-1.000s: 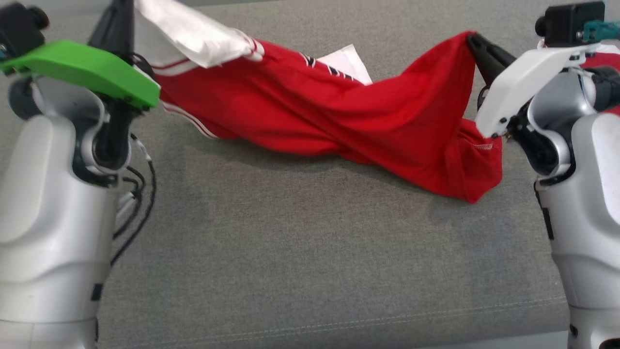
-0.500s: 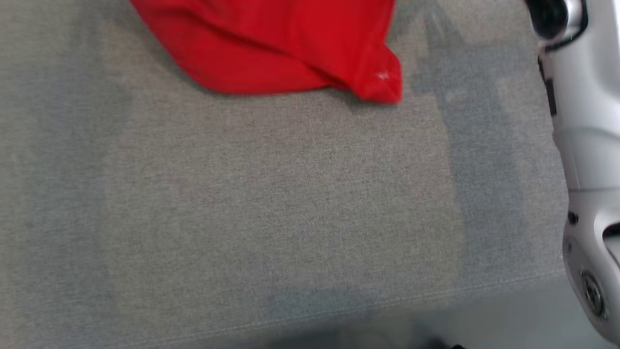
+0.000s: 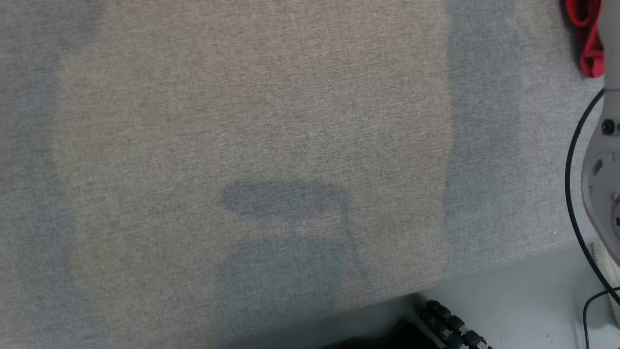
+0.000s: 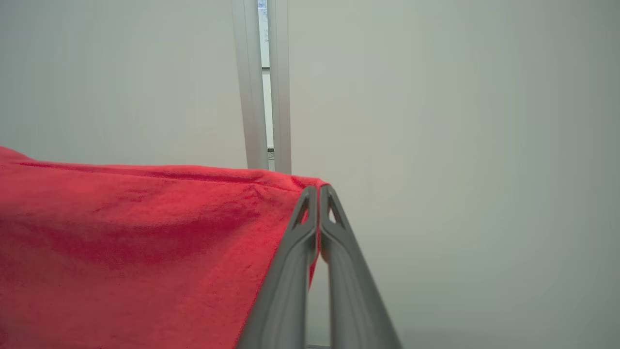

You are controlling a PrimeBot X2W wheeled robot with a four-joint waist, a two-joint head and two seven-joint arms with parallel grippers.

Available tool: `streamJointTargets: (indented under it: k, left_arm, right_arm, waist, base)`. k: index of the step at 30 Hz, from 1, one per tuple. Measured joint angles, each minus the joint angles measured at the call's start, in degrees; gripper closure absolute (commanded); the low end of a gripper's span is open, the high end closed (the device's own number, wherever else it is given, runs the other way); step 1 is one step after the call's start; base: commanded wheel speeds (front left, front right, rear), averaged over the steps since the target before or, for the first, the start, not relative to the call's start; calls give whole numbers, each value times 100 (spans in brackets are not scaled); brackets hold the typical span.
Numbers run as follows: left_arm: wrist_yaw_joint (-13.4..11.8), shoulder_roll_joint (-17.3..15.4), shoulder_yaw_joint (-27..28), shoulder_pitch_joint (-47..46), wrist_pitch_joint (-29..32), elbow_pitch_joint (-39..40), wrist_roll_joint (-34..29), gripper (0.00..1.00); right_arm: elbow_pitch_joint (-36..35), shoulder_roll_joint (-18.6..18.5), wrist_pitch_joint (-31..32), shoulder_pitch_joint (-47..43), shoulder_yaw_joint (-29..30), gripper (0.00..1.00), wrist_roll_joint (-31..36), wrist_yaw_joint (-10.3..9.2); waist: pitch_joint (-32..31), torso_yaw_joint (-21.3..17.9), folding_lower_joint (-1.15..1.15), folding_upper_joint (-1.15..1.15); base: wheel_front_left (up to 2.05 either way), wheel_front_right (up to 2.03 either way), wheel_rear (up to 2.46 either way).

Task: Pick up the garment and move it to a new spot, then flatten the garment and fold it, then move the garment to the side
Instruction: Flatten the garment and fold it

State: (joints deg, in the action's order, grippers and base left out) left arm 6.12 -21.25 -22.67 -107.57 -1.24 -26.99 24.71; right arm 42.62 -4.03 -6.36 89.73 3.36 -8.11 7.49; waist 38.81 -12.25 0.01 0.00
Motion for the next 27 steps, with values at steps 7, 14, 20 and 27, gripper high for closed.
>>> streamJointTargets:
  k: [7,14,20,27]
  left_arm:
    - [-133,-7,53,-116,-683,-568,-153,100]
    - [-64,-3,136,147,-827,-543,148,100]
    - [38,-120,153,1259,-817,142,635,100]
    - [-302,-424,365,3206,-201,1584,1287,100]
  right_arm:
    - [412,71,-665,670,498,100,469,0]
    - [559,47,-627,772,43,100,602,1]
    - [483,-311,-265,-56,-1088,100,297,1]
    - [-846,-1244,888,-1470,-1951,100,-731,1]
  waist:
    - [-152,-103,0,0]
    - [-30,-50,-1,0]
    - [77,217,-1,0]
    - [-238,405,-1,0]
  base:
    - [0,0,0]
    - [0,0,0]
    - [0,0,0]
    - [0,0,0]
